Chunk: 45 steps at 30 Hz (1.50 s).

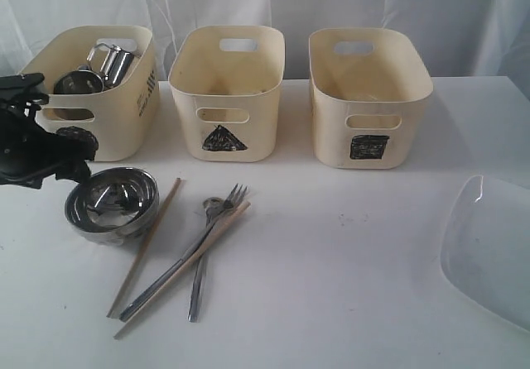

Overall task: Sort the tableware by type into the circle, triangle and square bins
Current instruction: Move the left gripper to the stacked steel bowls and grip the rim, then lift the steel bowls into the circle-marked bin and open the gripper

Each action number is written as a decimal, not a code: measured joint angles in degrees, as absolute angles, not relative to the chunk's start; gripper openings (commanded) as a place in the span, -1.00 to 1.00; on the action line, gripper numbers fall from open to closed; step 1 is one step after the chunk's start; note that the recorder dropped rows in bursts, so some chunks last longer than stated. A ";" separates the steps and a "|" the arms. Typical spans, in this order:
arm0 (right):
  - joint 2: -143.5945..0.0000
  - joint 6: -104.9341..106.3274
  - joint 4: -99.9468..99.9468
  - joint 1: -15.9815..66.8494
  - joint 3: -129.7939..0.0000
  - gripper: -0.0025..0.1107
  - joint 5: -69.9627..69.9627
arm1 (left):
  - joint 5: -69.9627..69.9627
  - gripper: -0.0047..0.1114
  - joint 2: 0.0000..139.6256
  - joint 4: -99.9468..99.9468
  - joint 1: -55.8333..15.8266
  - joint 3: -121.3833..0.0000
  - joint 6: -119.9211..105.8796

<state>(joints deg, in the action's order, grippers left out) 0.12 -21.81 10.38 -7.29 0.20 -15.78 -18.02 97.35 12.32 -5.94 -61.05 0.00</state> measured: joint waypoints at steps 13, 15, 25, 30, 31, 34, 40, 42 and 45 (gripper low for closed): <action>0.12 -21.81 10.38 -7.29 0.20 -0.96 -15.78 | -19.39 0.26 99.66 15.14 -6.06 -61.05 -1.79; 0.12 -21.81 10.38 -7.29 0.20 -0.96 -15.78 | -19.49 0.12 99.66 15.14 -6.06 -61.05 -2.17; 0.12 -21.81 10.38 -7.29 0.20 -0.96 -15.78 | -20.21 -0.04 102.53 15.35 -6.06 -61.05 -2.55; 0.12 -21.81 10.38 -7.29 0.20 -0.96 -15.78 | -20.21 -0.41 102.53 15.47 -6.06 -61.05 -2.64; 0.12 -21.81 10.38 -7.29 0.20 -0.96 -15.78 | -20.21 -0.55 102.53 15.59 -6.06 -61.05 -2.64; 0.12 -21.81 10.38 -7.29 0.20 -0.96 -15.78 | -20.45 -0.92 102.53 15.59 -6.06 -61.05 -2.64; 0.12 -21.81 10.38 -7.29 0.20 -0.96 -15.78 | -21.74 -0.92 101.58 16.78 -6.06 -61.05 -4.21; 0.12 -21.81 10.38 -7.29 0.20 -0.96 -15.78 | -23.22 -0.92 100.30 16.30 -6.06 -61.05 -5.38; 0.12 -21.81 10.38 -7.29 0.20 -0.96 -15.78 | -24.52 -0.92 96.97 15.47 -6.06 -60.94 -6.06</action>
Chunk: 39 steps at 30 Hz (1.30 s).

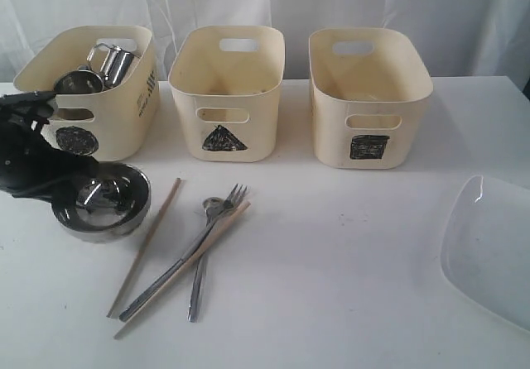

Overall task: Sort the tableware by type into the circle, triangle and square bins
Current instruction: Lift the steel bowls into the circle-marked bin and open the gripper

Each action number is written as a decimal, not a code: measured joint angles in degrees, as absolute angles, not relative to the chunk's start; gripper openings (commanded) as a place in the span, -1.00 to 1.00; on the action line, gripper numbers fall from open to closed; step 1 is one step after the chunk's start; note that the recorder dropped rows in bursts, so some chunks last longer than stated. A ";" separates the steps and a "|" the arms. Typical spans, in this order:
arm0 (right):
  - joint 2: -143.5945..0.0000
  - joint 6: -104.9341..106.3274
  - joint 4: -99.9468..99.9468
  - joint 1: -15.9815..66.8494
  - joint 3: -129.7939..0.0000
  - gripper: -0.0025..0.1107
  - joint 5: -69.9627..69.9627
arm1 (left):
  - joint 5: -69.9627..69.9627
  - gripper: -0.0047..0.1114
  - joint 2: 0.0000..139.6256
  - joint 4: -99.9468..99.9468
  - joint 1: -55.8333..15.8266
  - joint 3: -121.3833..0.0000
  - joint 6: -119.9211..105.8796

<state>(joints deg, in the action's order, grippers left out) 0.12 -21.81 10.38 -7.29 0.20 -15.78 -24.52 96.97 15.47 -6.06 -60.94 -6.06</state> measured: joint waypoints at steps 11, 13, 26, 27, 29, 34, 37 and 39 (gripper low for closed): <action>0.12 -21.81 10.38 -7.29 0.20 -0.96 -15.78 | -11.54 -0.92 75.96 11.50 -6.06 -60.83 -7.60; 0.12 -21.81 10.38 -7.29 0.20 -0.96 -15.78 | -3.63 -0.92 74.73 11.23 -5.59 -60.83 -7.60; 0.12 -21.81 10.38 -7.29 0.20 -0.96 -15.78 | 16.65 -0.92 96.12 10.92 -4.78 -70.31 -7.84; 0.12 -21.81 10.38 -7.29 0.20 -0.96 -15.78 | 16.65 -0.92 98.36 10.37 -4.78 -72.17 -8.03; 0.12 -21.81 10.38 -7.29 0.20 -0.96 -15.78 | 16.89 -0.92 102.13 9.76 -4.78 -75.60 -9.44; 0.12 -21.81 10.38 -7.29 0.20 -0.96 -15.78 | 17.57 -0.92 108.37 9.38 -4.78 -82.62 -15.50; 0.12 -21.81 10.38 -7.29 0.20 -0.96 -15.78 | 18.46 -0.92 111.23 9.38 -4.78 -84.83 -19.78; 0.12 -21.81 10.38 -7.29 0.20 -0.96 -15.78 | 19.38 -0.92 113.17 9.38 -4.78 -86.24 -22.19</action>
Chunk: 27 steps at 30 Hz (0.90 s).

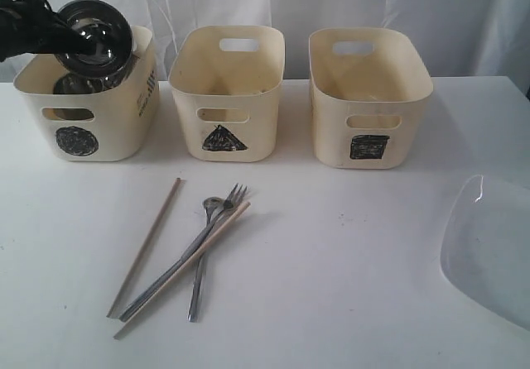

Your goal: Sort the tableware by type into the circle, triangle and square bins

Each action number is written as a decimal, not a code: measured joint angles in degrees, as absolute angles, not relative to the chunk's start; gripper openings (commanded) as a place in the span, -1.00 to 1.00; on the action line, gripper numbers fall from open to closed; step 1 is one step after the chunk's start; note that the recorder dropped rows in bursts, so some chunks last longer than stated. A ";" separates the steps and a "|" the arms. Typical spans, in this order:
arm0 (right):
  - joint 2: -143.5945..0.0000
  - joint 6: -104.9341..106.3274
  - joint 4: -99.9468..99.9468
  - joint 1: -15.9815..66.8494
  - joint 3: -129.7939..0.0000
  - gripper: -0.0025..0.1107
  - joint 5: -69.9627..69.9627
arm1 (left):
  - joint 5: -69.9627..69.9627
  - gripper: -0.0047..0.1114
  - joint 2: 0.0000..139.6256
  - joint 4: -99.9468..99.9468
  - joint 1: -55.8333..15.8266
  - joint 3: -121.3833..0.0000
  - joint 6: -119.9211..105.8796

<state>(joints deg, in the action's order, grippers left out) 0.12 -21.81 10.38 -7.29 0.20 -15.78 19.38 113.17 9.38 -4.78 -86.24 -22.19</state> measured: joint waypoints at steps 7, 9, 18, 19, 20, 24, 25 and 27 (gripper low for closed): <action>0.12 -21.81 10.38 -7.29 0.20 -0.96 -15.78 | 22.55 -0.53 117.59 8.57 -4.78 -89.25 -28.05; 0.12 -21.81 10.38 -7.29 0.20 -0.96 -15.78 | 23.26 -0.21 118.25 8.26 -4.78 -89.73 -29.13; 0.12 -21.81 10.38 -7.29 0.20 -0.96 -15.78 | 26.13 0.66 118.34 7.89 -4.78 -90.09 -27.78; 0.12 -21.81 10.38 -7.29 0.20 -0.96 -15.78 | 26.13 0.67 118.34 7.89 -4.78 -90.09 -27.23; 0.12 -21.81 10.38 -7.29 0.20 -0.96 -15.78 | 26.01 0.67 118.05 7.89 -4.78 -90.09 -26.82; 0.12 -21.81 10.38 -7.29 0.20 -0.96 -15.78 | 23.84 0.66 114.42 7.89 -4.78 -90.09 -26.44; 0.12 -21.81 10.38 -7.29 0.20 -0.96 -15.78 | 21.82 0.66 111.70 7.89 -4.78 -90.09 -26.44; 0.12 -21.81 10.38 -7.29 0.20 -0.96 -15.78 | 15.61 0.65 107.14 7.89 -4.78 -90.09 -26.30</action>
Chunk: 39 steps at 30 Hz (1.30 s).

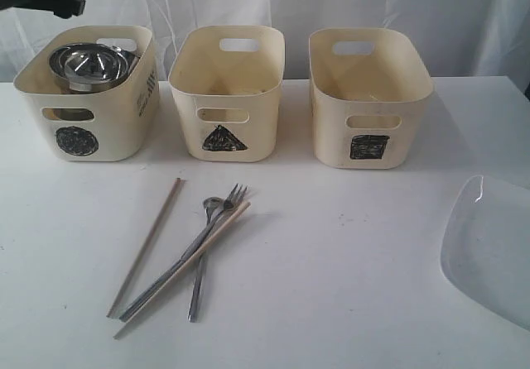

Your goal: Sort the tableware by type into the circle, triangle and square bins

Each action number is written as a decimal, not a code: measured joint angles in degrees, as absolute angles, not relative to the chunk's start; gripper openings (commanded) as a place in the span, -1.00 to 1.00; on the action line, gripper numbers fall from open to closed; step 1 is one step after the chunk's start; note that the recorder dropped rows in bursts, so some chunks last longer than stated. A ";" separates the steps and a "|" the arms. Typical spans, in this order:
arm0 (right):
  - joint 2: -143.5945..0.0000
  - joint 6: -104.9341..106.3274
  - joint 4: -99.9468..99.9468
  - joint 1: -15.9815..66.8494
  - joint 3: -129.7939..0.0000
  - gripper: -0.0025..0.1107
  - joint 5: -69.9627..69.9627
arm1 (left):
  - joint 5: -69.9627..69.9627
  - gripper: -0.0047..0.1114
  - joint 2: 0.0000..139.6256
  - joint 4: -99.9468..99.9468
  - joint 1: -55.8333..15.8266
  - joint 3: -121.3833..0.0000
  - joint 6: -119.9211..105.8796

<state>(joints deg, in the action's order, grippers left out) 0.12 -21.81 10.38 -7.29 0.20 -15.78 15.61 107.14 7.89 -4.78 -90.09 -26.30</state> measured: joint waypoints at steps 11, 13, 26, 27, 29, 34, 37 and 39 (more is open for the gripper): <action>0.12 -21.81 10.38 -7.29 0.20 -0.96 -15.78 | -24.66 -0.91 87.03 9.05 -4.78 -90.21 -20.10; 0.12 -21.81 10.38 -7.29 0.20 -0.96 -15.78 | -25.54 -0.92 84.37 3.79 -4.37 -90.21 -11.67; 0.12 -21.81 10.38 -7.29 0.20 -0.96 -15.78 | -28.33 -0.92 59.15 -4.84 6.57 -79.38 3.36; 0.12 -21.81 10.38 -7.29 0.20 -0.96 -15.78 | -28.05 -0.92 56.70 -4.03 6.57 -77.68 3.23; 0.12 -21.81 10.38 -7.29 0.20 -0.96 -15.78 | -26.91 -0.92 50.14 -2.74 6.57 -73.02 3.08; 0.12 -21.81 10.38 -7.29 0.20 -0.96 -15.78 | -24.27 -0.92 34.27 -2.38 6.57 -61.44 1.76; 0.12 -21.81 10.38 -7.29 0.20 -0.96 -15.78 | -23.96 -0.92 25.40 -2.38 6.57 -54.27 1.46; 0.12 -21.81 10.38 -7.29 0.20 -0.96 -15.78 | -23.96 -0.92 20.87 -2.27 6.57 -49.62 1.93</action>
<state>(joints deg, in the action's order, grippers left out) 0.12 -21.81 10.38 -7.29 0.20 -15.78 -23.96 20.87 -2.27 6.57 -49.62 1.93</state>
